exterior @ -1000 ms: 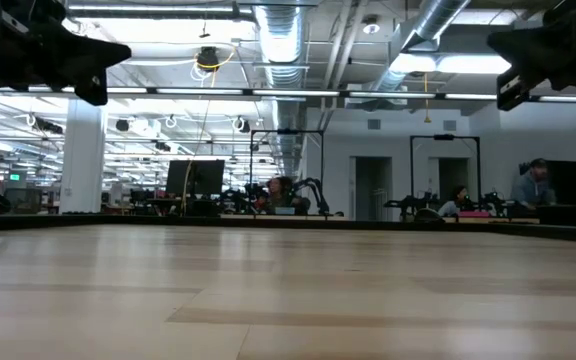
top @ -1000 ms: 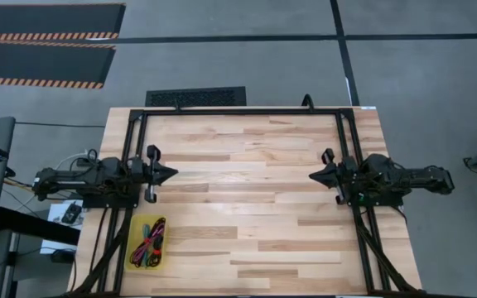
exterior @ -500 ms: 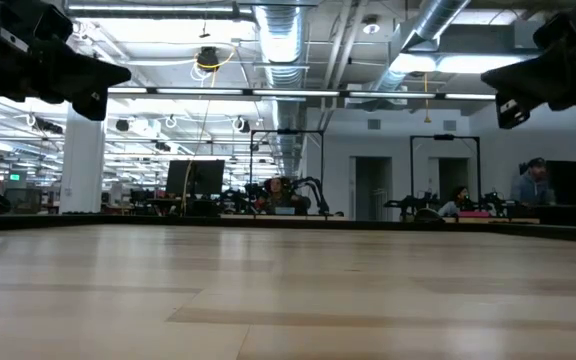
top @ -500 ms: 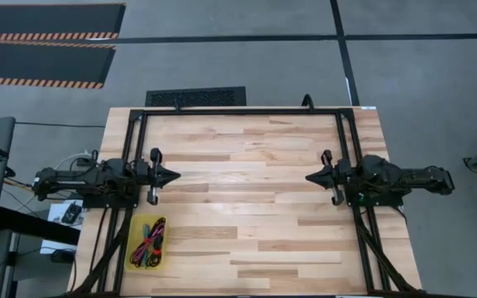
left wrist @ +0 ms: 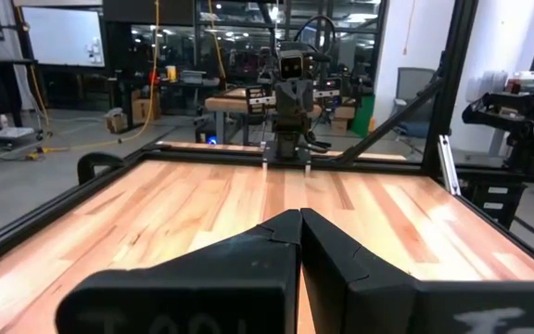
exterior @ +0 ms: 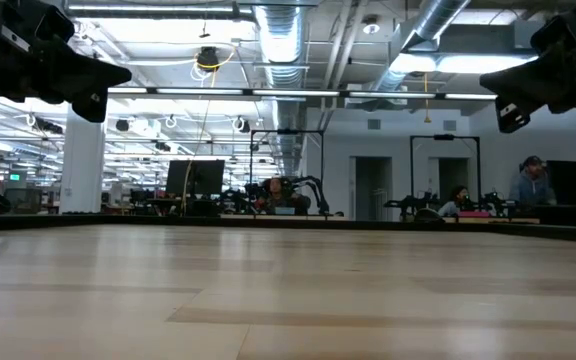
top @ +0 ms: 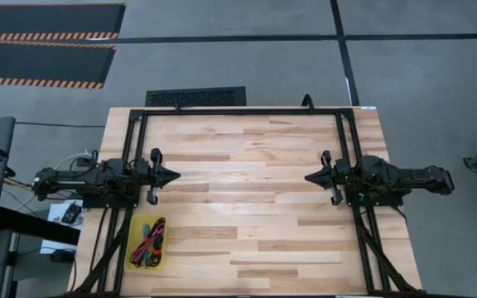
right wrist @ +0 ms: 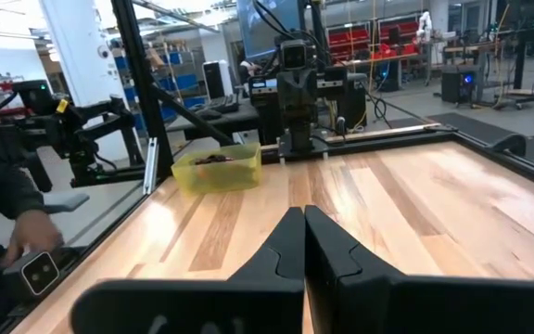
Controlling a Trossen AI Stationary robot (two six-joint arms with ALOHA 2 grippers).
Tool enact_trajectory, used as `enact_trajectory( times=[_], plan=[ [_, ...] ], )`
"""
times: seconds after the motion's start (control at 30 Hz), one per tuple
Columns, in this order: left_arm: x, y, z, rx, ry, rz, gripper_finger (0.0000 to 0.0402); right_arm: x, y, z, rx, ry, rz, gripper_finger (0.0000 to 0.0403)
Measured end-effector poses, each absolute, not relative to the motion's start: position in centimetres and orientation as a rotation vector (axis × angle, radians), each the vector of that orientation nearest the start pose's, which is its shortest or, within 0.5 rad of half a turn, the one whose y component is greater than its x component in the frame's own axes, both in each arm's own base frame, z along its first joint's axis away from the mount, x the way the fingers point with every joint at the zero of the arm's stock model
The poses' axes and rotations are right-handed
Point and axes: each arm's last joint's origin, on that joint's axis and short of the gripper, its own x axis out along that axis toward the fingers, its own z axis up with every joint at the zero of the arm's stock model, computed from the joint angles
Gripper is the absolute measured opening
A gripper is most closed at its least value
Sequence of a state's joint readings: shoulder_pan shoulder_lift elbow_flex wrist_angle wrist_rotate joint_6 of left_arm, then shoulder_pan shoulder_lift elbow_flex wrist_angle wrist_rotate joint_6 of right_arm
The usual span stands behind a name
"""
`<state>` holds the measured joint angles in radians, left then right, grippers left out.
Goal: Pick and place USB-C Cables
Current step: Return to Home Position
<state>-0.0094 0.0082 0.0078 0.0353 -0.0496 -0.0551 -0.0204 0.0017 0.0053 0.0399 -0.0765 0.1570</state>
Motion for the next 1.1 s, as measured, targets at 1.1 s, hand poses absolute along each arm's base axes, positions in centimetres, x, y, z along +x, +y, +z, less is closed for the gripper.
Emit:
enact_trajectory(
  times=[1.1],
  plan=[
    [9.77, 0.06, 16.86, -0.058, -0.035, 0.042, 0.0, 9.73, 0.03, 16.88, 0.156, -0.036, 0.064, 0.0033]
  ],
)
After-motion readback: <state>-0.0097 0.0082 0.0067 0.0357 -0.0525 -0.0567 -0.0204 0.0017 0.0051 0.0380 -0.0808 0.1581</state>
